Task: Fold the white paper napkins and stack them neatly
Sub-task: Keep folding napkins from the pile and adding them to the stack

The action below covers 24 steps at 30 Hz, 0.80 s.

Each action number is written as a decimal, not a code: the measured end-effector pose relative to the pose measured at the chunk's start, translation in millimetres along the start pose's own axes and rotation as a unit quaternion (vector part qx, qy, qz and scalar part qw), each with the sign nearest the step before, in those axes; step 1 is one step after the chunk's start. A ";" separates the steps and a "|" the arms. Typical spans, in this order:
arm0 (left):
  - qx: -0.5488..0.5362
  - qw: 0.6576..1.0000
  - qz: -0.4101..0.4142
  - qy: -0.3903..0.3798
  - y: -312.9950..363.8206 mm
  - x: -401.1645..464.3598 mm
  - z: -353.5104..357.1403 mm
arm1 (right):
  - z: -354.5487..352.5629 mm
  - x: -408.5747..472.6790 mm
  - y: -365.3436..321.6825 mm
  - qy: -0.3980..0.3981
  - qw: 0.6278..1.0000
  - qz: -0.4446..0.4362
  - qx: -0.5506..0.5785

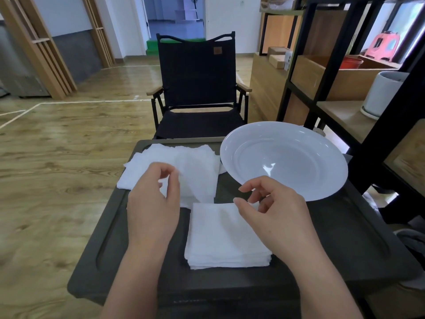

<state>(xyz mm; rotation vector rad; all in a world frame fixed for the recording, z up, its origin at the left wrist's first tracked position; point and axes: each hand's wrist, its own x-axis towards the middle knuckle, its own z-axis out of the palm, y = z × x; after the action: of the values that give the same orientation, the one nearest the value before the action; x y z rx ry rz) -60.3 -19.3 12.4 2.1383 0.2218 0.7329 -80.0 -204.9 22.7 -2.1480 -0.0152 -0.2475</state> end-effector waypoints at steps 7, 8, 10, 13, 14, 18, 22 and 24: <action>-0.269 0.959 0.050 -0.078 48.6 -11.7 -30.8 | 15.9 -6.8 -16.2 -0.045 0.993 -0.093 0.048; -0.311 0.945 0.032 -0.096 51.2 -12.5 -33.4 | 17.3 -6.9 -17.2 -0.034 0.992 -0.109 0.053; -0.387 0.913 -0.022 -0.127 53.5 -12.2 -35.8 | 16.3 -6.7 -18.1 -0.013 0.988 -0.119 0.098; -0.435 0.879 -0.122 -0.152 50.4 -8.4 -32.5 | 8.8 -6.7 -17.2 -0.007 0.974 -0.116 0.194; -0.432 0.876 -0.147 -0.157 48.1 -7.2 -30.1 | 6.0 -6.3 -15.8 -0.014 0.969 -0.117 0.216; -0.391 0.877 -0.221 -0.170 35.4 -5.2 -20.7 | -0.7 -4.8 -12.4 -0.042 0.954 -0.098 0.282; -0.372 0.845 -0.264 -0.279 32.0 -6.6 -20.2 | -0.1 -3.7 -9.6 -0.034 0.963 -0.079 0.256; -0.359 0.852 -0.256 -0.283 34.1 -8.7 -20.0 | -1.2 -4.3 -9.1 -0.063 0.969 -0.065 0.228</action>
<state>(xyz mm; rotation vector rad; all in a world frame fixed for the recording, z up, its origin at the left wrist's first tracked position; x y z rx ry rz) -82.1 -30.8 44.5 1.3818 0.1519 -0.1481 -85.4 -200.4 30.1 -1.7011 -0.2623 -0.1625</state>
